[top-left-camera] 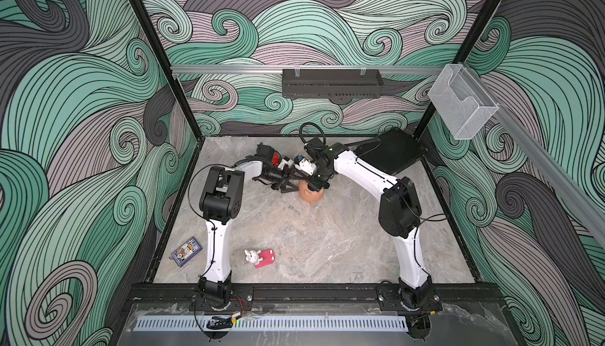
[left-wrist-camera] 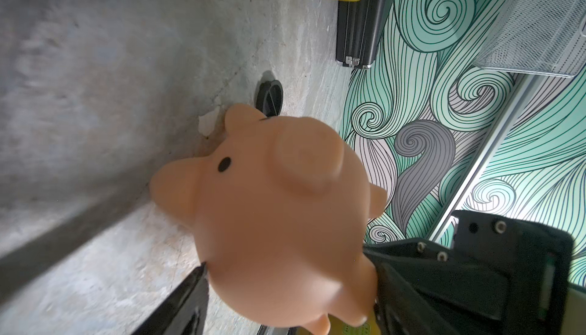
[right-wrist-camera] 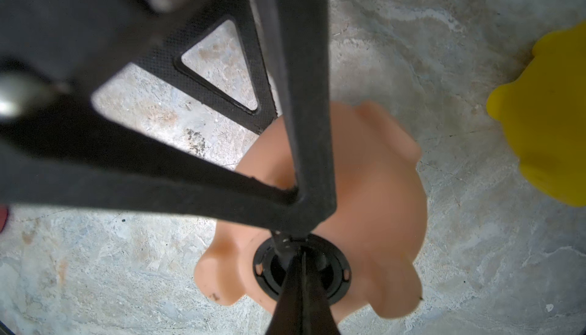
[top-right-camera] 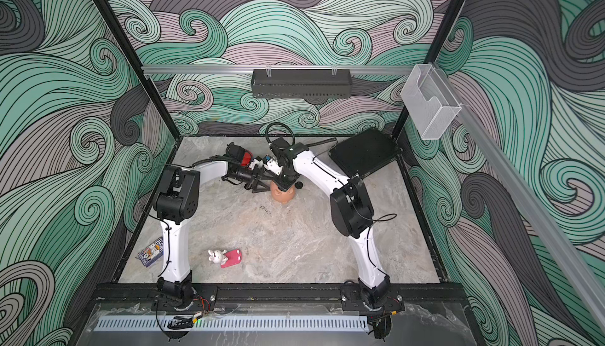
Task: Close piggy banks
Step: Screw the knob on the piggy bank.
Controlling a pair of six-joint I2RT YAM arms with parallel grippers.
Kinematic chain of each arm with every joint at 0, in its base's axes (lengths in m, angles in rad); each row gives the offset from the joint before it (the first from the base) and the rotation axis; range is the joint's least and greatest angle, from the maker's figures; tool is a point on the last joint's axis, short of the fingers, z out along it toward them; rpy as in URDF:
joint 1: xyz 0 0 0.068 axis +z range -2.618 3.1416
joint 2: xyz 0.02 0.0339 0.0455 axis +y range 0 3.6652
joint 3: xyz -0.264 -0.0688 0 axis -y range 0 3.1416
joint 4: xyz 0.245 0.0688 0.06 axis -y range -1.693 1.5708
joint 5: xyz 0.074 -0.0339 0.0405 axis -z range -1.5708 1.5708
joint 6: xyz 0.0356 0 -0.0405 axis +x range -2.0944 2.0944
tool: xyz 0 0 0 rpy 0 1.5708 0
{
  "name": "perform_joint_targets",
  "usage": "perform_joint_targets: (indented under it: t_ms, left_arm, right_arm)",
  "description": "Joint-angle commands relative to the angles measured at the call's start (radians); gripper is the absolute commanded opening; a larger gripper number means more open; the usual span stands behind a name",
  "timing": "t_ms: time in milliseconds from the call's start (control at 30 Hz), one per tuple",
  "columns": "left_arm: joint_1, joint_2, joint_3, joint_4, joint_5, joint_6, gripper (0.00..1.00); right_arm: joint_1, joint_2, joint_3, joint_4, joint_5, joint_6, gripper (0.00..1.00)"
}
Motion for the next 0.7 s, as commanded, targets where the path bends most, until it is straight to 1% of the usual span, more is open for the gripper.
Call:
perform_joint_targets:
  t_ms: [0,333,667]
  left_arm:
    - [-0.012,0.026,0.000,-0.045,-0.060,0.002,0.78]
    - [-0.013,0.020,0.011,-0.050,-0.058,0.000,0.78]
    - [-0.012,0.014,0.021,-0.064,-0.061,0.006,0.78]
  right_arm:
    - [-0.014,0.010,0.024,0.027,0.065,0.084,0.00]
    - [-0.010,0.004,0.031,0.000,0.083,0.247,0.00]
    - [-0.004,-0.002,0.031,-0.005,0.073,0.316,0.00]
